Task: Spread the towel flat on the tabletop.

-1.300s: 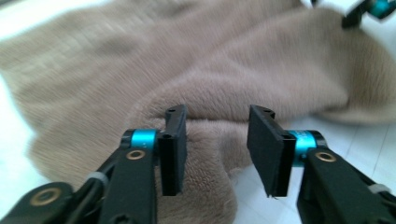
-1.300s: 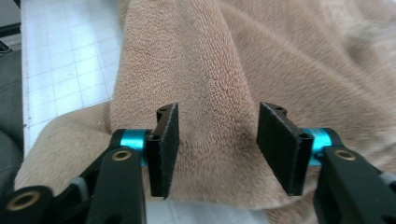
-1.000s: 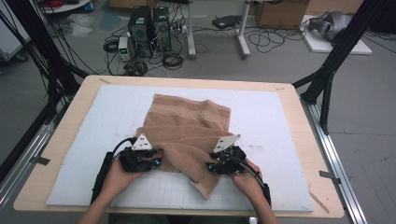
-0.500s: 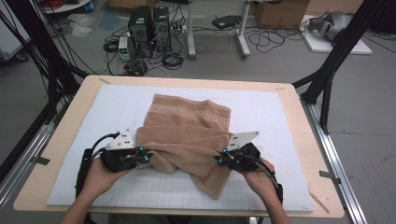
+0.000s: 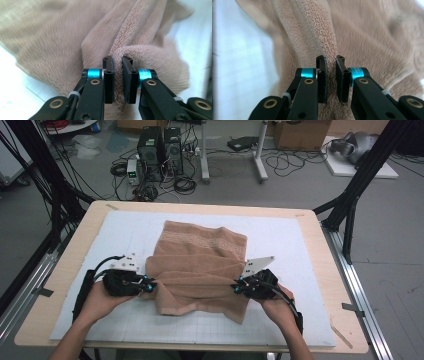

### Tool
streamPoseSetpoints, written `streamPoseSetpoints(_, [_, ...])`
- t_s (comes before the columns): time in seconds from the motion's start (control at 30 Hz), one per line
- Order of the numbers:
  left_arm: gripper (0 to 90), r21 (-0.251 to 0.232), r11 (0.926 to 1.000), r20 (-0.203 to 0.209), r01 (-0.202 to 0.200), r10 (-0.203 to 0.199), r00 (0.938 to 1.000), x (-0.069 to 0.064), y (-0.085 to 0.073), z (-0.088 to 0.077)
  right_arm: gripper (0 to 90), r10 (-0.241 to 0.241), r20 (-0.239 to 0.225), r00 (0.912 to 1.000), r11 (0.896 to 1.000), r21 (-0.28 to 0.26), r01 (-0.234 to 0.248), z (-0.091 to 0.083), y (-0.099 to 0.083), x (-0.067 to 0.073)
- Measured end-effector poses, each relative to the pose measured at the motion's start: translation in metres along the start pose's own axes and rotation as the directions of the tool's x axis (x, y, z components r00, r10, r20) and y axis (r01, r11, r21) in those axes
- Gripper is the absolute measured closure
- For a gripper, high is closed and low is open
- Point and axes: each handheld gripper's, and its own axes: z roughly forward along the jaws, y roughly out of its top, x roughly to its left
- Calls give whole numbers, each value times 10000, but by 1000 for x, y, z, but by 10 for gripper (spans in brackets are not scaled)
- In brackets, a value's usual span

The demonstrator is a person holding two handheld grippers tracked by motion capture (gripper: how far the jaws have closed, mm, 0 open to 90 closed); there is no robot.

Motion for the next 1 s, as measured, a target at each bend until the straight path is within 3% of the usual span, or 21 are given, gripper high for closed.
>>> streamPoseSetpoints(0.13, [791, 156, 9998, -463, 146, -138, 9988, 3, -3, 19, 824, 556, -117, 9984, 9984, 121, -555, 12, -14, -9])
streamPoseSetpoints(0.2, [773, 28, 9995, -520, 305, -303, 9982, 6, -2, 20, 823, 664, -63, 9978, 9977, 115, -663, 12, -17, -10])
streamPoseSetpoints(0.33, [621, -301, 9968, -670, 739, -757, 9949, 9, -3, 9, 822, 687, -118, 9976, 9975, 142, -685, 11, -18, -11])
streamPoseSetpoints(0.43, [530, -779, 9924, -487, 954, -994, 9939, 8, -3, 0, 817, 599, -296, 9978, 9982, 3, -599, 6, -16, -8])
streamPoseSetpoints(0.53, [491, -585, 9936, -264, 968, -984, 9948, 5, -3, 0, 808, 516, -495, 9974, 9986, -118, -523, 2, -15, -4])
streamPoseSetpoints(0.6, [502, -191, 9969, -273, 768, -773, 9966, 2, -5, 6, 802, 544, -490, 9973, 9982, -215, -555, 1, -15, -2])
streamPoseSetpoints(0.7, [710, 144, 9992, -14, 378, -378, 9993, -3, -7, 15, 801, 595, -530, 9968, 9976, -321, -612, 1, -18, -1])
streamPoseSetpoints(0.77, [803, 30, 9997, 144, 224, -225, 9996, -7, -7, 15, 801, 613, -634, 9961, 9972, -383, -638, 1, -19, 2])
streamPoseSetpoints(0.87, [824, -328, 9994, 214, 122, -115, 9997, -11, -5, 4, 801, 371, -695, 9969, 9976, -550, -410, -5, -16, 6])
streamPoseSetpoints(1.0, [827, -740, 9968, 231, -294, 312, 9992, -21, 2, -25, 804, -145, -594, 9981, 9957, -923, 90, -25, -6, 16])
